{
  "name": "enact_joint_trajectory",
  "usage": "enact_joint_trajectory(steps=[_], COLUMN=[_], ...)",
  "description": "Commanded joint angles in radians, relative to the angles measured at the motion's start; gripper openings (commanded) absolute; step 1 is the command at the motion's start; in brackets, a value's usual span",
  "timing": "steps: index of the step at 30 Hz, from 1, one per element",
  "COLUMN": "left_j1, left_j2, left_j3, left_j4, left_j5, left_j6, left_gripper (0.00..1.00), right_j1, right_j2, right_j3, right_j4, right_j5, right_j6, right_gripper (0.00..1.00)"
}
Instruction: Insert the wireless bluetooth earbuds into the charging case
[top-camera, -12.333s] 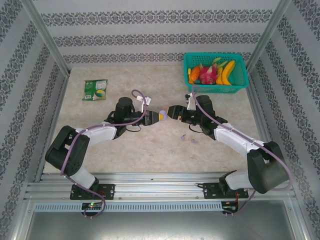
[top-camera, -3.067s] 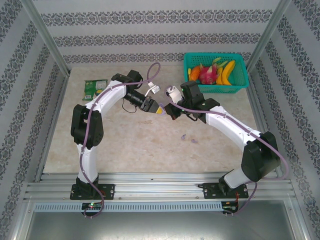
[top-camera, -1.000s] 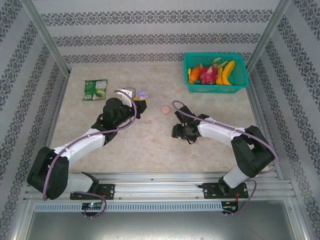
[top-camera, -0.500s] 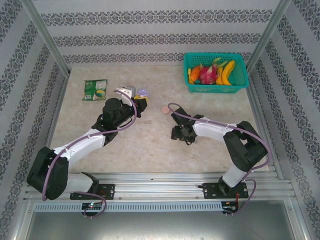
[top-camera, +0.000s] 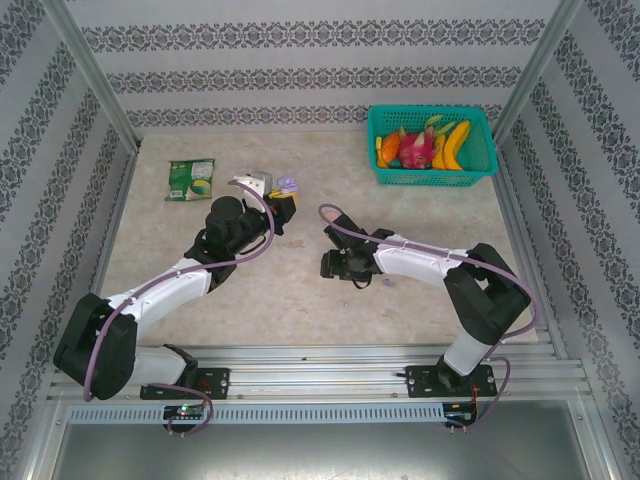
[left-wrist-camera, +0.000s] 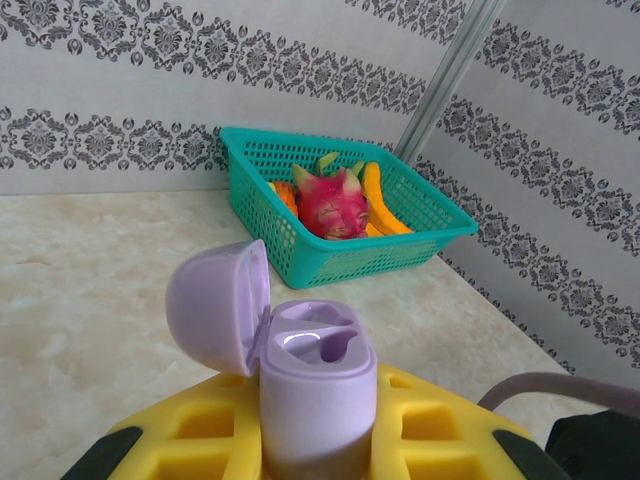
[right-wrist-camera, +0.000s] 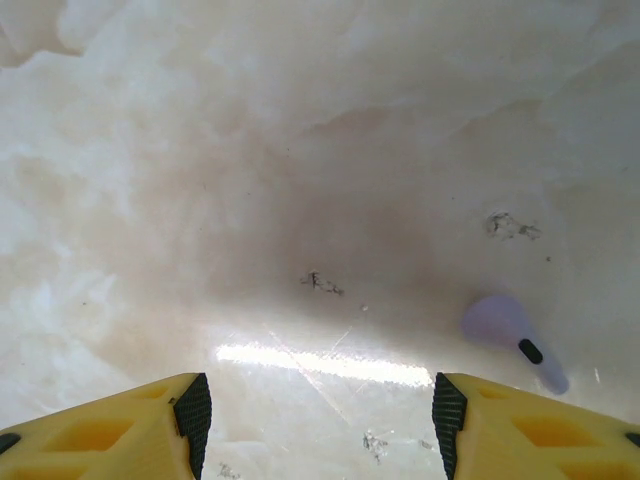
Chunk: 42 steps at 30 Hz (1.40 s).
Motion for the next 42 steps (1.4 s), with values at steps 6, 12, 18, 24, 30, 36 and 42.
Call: enact_joint_trajectory(steps=[6,12,18,24,30,36,42], left_j1=[-0.013,-0.013,-0.013,-0.013,-0.013,-0.013,-0.014], left_j2=[-0.023,-0.029,-0.022,-0.006,0.005,0.013,0.005], left_j3=[-0.027,-0.022,-0.015,-0.007,-0.004,0.015,-0.003], left_j4=[0.052,0.037,0.037,0.049,0.073,0.018,0.005], left_j5=[-0.026,-0.021,-0.016,0.005,0.034,0.048,0.025], left_j6=[-0.003,-0.004,-0.001,-0.001,0.010,0.067,0.069], left_gripper=[0.00,0.00,0.00,0.00,0.00,0.00,0.00], right_j1=[-0.095,-0.135,-0.124,-0.098,-0.081,-0.076,-0.095], right_j2=[0.000,0.052,0.070,0.074,0.070,0.028,-0.016], right_j3=[0.049,0.060,0.038,0.024,0.019,0.005,0.000], right_j4=[-0.032,-0.030,-0.014,-0.004,-0.009,-0.014,-0.026], right_j5=[0.024,0.020,-0.003,-0.023,-0.043,-0.043,-0.008], right_j6=[-0.096,-0.134,-0.126,-0.115,-0.109,-0.100,-0.112], right_gripper=[0.62,0.62,0.62,0.62,0.61,0.61,0.61])
